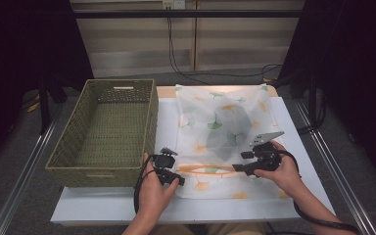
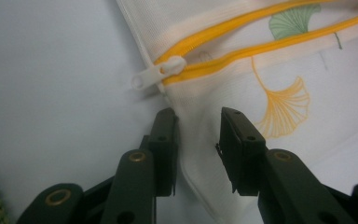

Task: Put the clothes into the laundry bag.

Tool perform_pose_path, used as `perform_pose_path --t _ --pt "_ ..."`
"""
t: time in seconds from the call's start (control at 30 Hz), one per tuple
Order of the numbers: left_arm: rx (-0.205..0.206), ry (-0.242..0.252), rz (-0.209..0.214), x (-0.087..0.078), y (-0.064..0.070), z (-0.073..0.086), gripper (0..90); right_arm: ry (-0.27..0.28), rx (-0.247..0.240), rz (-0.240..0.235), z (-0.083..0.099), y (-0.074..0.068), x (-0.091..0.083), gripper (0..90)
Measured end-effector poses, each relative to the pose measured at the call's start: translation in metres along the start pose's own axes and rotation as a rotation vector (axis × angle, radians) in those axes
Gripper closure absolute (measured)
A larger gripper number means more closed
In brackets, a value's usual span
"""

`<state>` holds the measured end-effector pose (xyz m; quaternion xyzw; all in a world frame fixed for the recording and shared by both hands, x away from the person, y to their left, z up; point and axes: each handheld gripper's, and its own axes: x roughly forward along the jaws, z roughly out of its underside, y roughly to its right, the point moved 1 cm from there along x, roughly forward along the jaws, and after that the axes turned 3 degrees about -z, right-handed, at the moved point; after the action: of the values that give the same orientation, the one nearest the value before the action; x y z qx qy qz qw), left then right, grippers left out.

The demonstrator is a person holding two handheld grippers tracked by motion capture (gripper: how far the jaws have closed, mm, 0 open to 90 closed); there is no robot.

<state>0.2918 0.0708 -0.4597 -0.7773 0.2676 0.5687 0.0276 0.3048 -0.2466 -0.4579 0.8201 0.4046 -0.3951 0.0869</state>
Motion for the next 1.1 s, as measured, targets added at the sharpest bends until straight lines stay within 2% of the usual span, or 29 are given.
perform_pose_path --t 0.07,0.1,0.17,0.3,0.5,0.53,0.63,0.7,0.9,1.0,1.03,1.1 --pt "-0.01 -0.002 0.005 0.0 0.001 0.001 70.3 0.004 0.001 -0.004 0.0 0.0 0.0 36.5" --pt "-0.004 0.001 -0.009 0.001 0.001 0.001 74.1 0.004 0.0 -0.003 0.0 0.0 0.0 36.4" --pt "-0.005 -0.003 0.003 0.001 0.001 0.001 81.0 0.002 -0.001 -0.006 0.0 -0.001 0.0 35.8" --pt "0.014 0.009 -0.006 0.0 0.004 -0.001 88.0 0.009 -0.002 -0.015 -0.002 -0.002 0.0 35.3" --pt "0.027 0.023 0.027 -0.004 0.013 -0.006 89.0 0.022 -0.01 -0.032 -0.005 -0.007 0.002 33.6" --pt "0.041 0.016 0.03 -0.006 0.013 -0.007 89.0 0.021 -0.007 -0.035 -0.005 -0.008 0.002 33.6" --pt "0.047 0.012 0.044 -0.006 0.018 -0.008 89.2 0.024 -0.011 -0.04 -0.007 -0.01 0.003 33.3" --pt "0.075 0.0 0.039 -0.006 0.021 -0.008 89.3 0.025 -0.016 -0.047 -0.007 -0.011 0.004 33.1" --pt "0.079 0.006 0.042 -0.007 0.02 -0.009 89.5 0.018 -0.017 -0.054 -0.008 -0.014 0.006 32.9" --pt "0.077 0.009 0.077 -0.009 0.018 -0.01 89.5 0.016 -0.019 -0.058 -0.009 -0.014 0.007 32.8" --pt "0.059 0.023 0.091 -0.009 0.018 -0.01 89.5 0.013 -0.019 -0.061 -0.009 -0.015 0.008 32.5" --pt "0.066 0.022 0.089 -0.01 0.018 -0.01 89.5 0.015 -0.024 -0.064 -0.01 -0.015 0.01 32.1"
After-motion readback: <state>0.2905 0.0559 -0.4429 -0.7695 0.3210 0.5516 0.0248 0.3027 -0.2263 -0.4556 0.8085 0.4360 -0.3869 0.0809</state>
